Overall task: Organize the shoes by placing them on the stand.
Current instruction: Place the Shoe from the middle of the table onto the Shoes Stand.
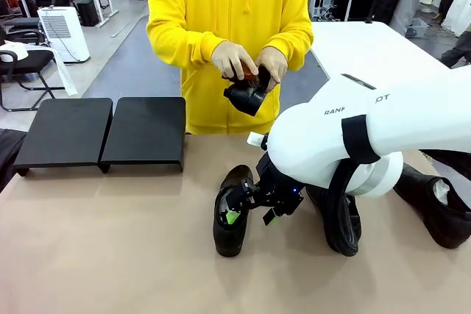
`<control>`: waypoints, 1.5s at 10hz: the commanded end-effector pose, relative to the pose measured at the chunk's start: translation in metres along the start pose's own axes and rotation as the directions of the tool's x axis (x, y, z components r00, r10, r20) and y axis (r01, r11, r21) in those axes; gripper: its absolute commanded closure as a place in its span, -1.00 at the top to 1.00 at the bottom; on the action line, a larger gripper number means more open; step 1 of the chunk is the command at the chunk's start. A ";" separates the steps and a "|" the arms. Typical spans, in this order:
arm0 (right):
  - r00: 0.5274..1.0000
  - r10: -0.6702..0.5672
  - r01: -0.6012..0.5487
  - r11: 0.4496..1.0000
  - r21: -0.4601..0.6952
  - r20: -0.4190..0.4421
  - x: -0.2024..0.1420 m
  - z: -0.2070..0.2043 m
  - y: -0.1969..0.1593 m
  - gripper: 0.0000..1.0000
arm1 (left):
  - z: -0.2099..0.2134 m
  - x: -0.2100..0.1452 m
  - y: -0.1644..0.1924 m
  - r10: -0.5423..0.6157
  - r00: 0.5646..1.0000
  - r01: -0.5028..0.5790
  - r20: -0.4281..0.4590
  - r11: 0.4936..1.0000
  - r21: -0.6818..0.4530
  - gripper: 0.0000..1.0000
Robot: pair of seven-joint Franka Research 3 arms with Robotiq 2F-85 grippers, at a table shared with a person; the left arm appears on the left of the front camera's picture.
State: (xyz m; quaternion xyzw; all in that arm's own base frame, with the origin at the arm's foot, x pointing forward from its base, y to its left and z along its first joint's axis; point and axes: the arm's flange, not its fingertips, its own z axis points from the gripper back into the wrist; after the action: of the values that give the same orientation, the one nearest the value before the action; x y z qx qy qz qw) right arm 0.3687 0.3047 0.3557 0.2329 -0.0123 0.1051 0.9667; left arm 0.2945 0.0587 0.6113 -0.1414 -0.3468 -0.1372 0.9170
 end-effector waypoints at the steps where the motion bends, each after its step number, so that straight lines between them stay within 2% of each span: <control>1: 1.000 0.000 0.000 1.000 0.000 0.000 0.000 0.000 0.000 1.00 | 0.001 -0.001 0.000 -0.009 1.000 0.009 0.004 1.000 -0.014 1.00; 3: 0.997 0.024 -0.018 0.997 -0.078 0.076 -0.038 0.064 0.008 1.00 | 0.001 -0.001 0.000 -0.009 1.000 0.009 0.004 1.000 -0.014 1.00; 5: 0.981 0.038 -0.023 0.997 -0.078 0.188 -0.084 0.118 0.010 1.00 | 0.001 -0.001 0.000 -0.009 1.000 0.009 0.004 1.000 -0.014 1.00; 6: 0.956 0.022 -0.001 0.997 -0.074 0.292 -0.103 0.142 0.009 1.00 | 0.000 0.000 0.000 0.000 1.000 0.000 0.000 1.000 0.000 1.00; 7: 0.918 -0.015 0.046 0.997 -0.067 0.395 -0.120 0.168 0.003 1.00 | -0.011 -0.006 -0.026 0.000 1.000 0.000 -0.023 1.000 -0.015 1.00; 8: 0.882 -0.075 0.111 0.993 -0.050 0.466 -0.127 0.188 -0.008 1.00 | -0.023 -0.009 -0.052 0.062 0.998 -0.062 -0.003 0.998 -0.017 1.00; 9: 0.837 -0.154 0.193 0.981 -0.020 0.524 -0.125 0.202 -0.022 1.00 | -0.039 -0.014 -0.074 0.137 0.990 -0.136 -0.015 0.990 0.020 1.00; 10: 0.811 -0.207 0.225 0.974 0.034 0.547 -0.118 0.210 -0.037 1.00 | -0.056 -0.017 -0.091 0.160 0.987 -0.158 -0.029 0.985 0.066 1.00; 11: 0.748 -0.353 0.314 0.934 0.169 0.562 -0.102 0.212 -0.052 1.00 | -0.067 -0.019 -0.106 0.185 0.982 -0.183 -0.033 0.981 0.060 1.00; 12: 0.843 -0.144 0.156 0.988 0.020 0.519 -0.099 0.236 0.000 1.00 | -0.059 -0.012 -0.097 0.224 0.975 -0.224 0.012 0.971 0.079 1.00; 13: 0.843 -0.144 0.156 0.988 0.020 0.519 -0.099 0.236 0.000 1.00 | -0.051 0.000 -0.095 0.137 0.989 -0.135 -0.049 0.990 0.043 1.00; 14: 0.843 -0.144 0.156 0.988 0.020 0.519 -0.099 0.236 0.000 1.00 | -0.051 0.000 -0.095 0.137 0.989 -0.135 -0.049 0.990 0.043 1.00; 15: 0.818 -0.215 0.218 0.974 0.059 0.534 -0.092 0.243 -0.015 1.00 | -0.059 0.003 -0.108 0.177 0.984 -0.174 -0.036 0.982 0.067 1.00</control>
State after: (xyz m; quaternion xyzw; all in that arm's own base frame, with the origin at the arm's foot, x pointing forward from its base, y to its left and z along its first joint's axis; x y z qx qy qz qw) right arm 0.2812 0.1756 0.5580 0.2494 -0.2528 -0.0579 0.9330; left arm 0.2938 -0.0586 0.5889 -0.1404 -0.3170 -0.0524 0.9365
